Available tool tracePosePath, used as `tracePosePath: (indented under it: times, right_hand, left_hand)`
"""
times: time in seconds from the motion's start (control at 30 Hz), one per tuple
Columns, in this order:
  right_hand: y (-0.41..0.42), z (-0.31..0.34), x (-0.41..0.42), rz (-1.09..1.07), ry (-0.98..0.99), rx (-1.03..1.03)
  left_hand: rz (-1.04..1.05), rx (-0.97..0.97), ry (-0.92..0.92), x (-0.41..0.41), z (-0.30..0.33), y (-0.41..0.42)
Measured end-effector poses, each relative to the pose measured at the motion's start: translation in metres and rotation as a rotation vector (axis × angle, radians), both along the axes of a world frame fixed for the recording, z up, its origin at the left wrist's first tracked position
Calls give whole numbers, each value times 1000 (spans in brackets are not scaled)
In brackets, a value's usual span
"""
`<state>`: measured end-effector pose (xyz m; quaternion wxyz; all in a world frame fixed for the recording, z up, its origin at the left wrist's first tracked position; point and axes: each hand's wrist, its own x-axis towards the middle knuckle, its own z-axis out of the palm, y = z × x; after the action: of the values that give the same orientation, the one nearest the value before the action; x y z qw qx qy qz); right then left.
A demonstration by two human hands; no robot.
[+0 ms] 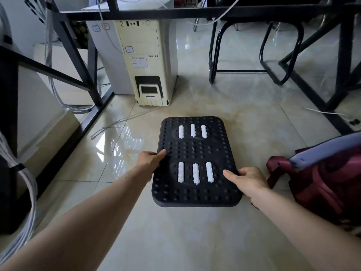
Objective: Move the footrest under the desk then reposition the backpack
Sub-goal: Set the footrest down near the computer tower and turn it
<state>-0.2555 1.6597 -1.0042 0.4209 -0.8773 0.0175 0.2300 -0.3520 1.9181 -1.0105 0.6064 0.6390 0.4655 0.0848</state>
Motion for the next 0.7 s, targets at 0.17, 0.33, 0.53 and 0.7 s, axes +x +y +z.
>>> tracePosePath:
  times: [0.17, 0.33, 0.53, 0.7]
  right_hand:
    - [-13, 1, -17, 17, 92, -68]
    - [-15, -4, -19, -58, 159, 60]
    - [-12, -4, -11, -75, 128, 58]
    - [-6, 10, 2, -149, 99, 94]
  left_hand:
    - [20, -4, 78, 6, 2, 5]
    - [47, -14, 72, 7, 4, 3]
    - [82, -59, 33, 1, 3, 4]
    - [142, -157, -17, -10, -2, -3]
